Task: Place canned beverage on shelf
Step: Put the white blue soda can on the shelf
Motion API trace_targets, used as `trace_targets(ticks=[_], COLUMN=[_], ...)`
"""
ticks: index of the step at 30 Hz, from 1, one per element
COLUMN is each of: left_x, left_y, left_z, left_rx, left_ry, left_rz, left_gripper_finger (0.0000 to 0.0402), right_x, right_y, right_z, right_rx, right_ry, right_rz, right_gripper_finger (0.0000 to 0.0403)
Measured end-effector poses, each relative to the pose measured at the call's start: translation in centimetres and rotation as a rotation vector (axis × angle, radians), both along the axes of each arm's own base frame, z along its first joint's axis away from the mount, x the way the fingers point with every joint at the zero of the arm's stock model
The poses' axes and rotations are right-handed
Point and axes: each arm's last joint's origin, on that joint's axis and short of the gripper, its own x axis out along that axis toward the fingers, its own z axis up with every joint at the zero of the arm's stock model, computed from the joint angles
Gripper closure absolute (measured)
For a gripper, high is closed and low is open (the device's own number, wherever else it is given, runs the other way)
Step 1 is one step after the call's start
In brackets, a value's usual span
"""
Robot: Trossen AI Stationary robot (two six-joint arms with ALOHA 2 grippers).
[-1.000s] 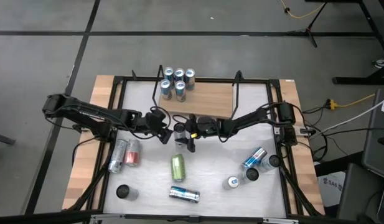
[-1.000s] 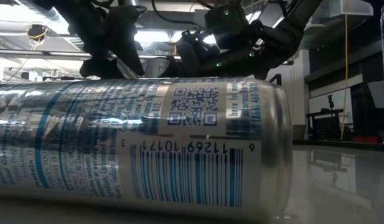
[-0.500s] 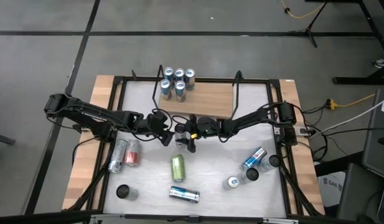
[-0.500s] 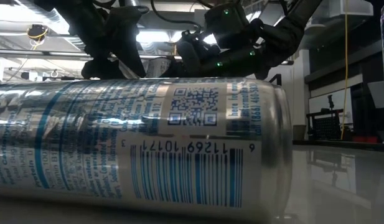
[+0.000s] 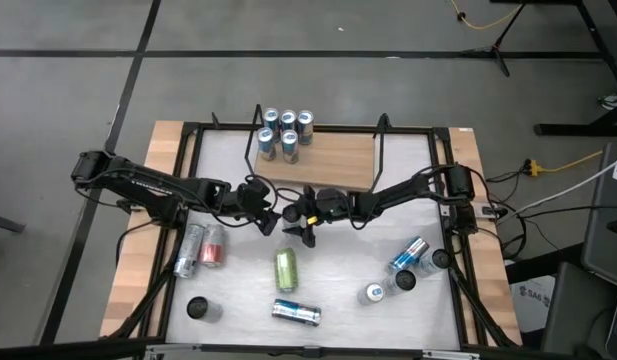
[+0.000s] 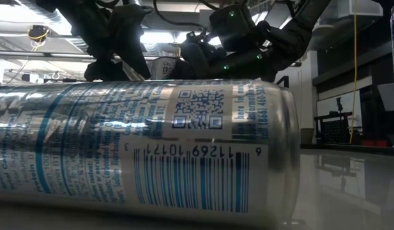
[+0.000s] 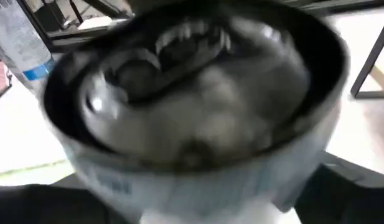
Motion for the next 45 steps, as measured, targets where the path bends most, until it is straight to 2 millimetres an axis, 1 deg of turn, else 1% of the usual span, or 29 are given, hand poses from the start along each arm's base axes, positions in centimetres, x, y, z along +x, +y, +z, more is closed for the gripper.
trace_targets(ticks=[5, 9, 15, 20, 25, 29, 33, 37, 40, 45], left_x=[-0.1, -0.2, -0.4, -0.5, -0.6, -0.7, -0.8, -1.0, -0.7, 0.6], left_y=[0.0, 0.0, -0.2, -0.6, -1.5, -2.4, -3.3, -4.0, -4.2, -4.5], left_z=[-0.1, -0.2, -0.4, -0.5, -0.5, -0.4, -0.4, -0.3, -0.7, -2.2], left_rx=[0.002, 0.0, -0.051, -0.076, -0.095, -0.122, -0.157, -0.135, -0.122, -0.127], left_ry=[0.012, 0.034, 0.068, 0.076, 0.071, 0.054, 0.041, 0.032, 0.02, 0.026], left_rz=[0.0, -0.003, -0.049, -0.084, -0.095, -0.093, -0.076, -0.071, -0.027, 0.02], left_gripper_finger=[0.0138, 0.0138, 0.0138, 0.0138, 0.0138, 0.0138, 0.0138, 0.0138, 0.0138, 0.0138], right_x=[0.0, 0.0, -0.2, -0.5, -1.1, -1.5, -1.6, -1.6, -1.6, -1.7], right_y=[0.0, 0.0, 0.0, 0.0, 0.0, 0.0, 0.0, 0.1, 0.2, 0.2], right_z=[0.0, 0.1, 1.2, 1.9, 2.2, 2.5, 2.4, 2.4, 2.3, 2.3], right_rx=[0.0, 0.0, -0.037, -0.078, -0.081, -0.12, -0.113, -0.097, -0.095, -0.095], right_ry=[-0.003, -0.005, -0.034, -0.015, 0.059, 0.099, 0.106, 0.113, 0.113, 0.121], right_rz=[-0.001, 0.0, 0.013, 0.029, 0.033, 0.053, 0.078, 0.114, 0.118, 0.118], right_gripper_finger=[0.0027, 0.001, 0.0011, 0.0011, 0.0011, 0.0011, 0.001, 0.001, 0.001, 0.001])
